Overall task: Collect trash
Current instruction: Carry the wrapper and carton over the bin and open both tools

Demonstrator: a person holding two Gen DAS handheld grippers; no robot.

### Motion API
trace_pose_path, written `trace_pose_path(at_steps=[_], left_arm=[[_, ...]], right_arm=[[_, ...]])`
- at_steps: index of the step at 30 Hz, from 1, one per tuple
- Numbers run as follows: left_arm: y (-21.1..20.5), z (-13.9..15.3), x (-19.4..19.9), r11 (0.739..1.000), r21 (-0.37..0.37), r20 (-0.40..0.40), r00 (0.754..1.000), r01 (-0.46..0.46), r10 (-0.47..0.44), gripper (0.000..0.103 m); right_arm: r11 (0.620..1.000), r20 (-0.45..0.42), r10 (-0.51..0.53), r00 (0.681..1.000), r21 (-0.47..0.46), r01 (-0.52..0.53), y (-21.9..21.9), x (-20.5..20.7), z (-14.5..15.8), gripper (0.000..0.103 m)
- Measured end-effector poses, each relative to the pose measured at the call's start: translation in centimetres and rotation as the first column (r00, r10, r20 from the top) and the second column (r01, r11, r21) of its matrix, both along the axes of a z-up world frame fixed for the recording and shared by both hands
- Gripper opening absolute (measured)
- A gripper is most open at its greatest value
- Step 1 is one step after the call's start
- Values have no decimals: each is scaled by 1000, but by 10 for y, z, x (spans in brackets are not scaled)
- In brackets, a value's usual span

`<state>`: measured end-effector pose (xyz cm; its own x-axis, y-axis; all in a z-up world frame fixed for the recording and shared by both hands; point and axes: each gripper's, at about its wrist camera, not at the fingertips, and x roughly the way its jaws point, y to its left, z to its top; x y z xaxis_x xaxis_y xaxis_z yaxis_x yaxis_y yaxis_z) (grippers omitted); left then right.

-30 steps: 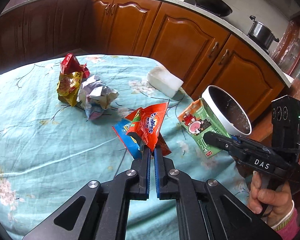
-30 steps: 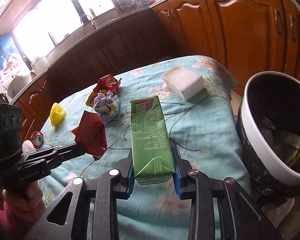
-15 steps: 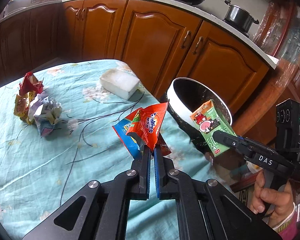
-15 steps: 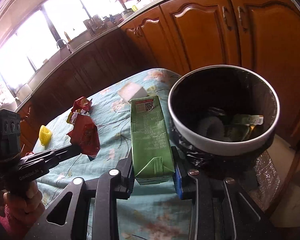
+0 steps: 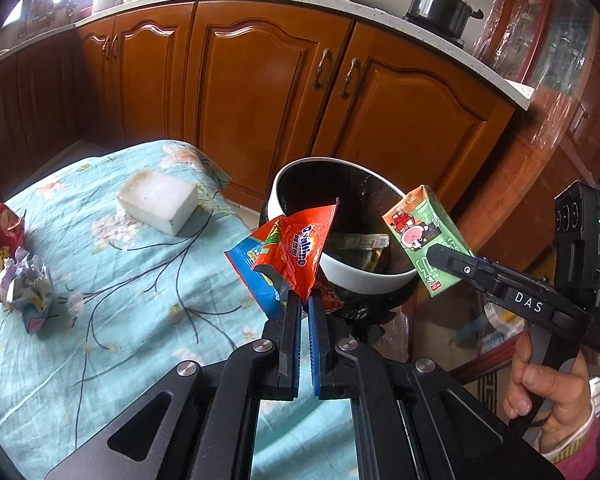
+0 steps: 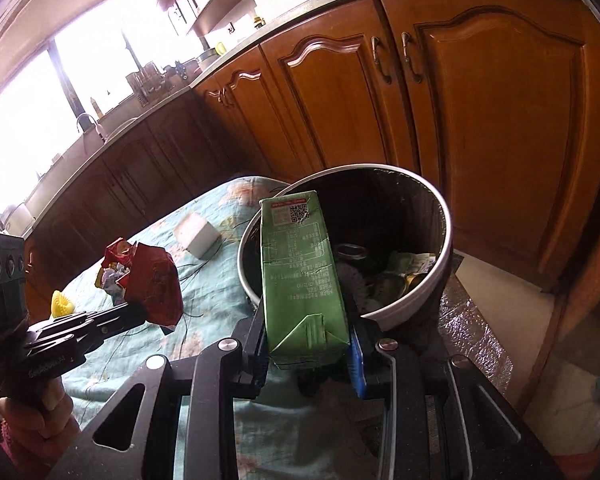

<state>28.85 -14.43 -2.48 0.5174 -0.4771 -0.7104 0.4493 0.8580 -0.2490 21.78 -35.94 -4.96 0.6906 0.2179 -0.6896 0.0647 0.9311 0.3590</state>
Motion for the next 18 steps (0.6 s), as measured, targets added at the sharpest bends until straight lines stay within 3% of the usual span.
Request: trace_pose_path(at_steps=[18], left_arm=[[-61,-4,56,995,59,-4,997,78,-78,2]], right_arm=[[996,-28,-71,997,-62,69,-38,27,-1,32]])
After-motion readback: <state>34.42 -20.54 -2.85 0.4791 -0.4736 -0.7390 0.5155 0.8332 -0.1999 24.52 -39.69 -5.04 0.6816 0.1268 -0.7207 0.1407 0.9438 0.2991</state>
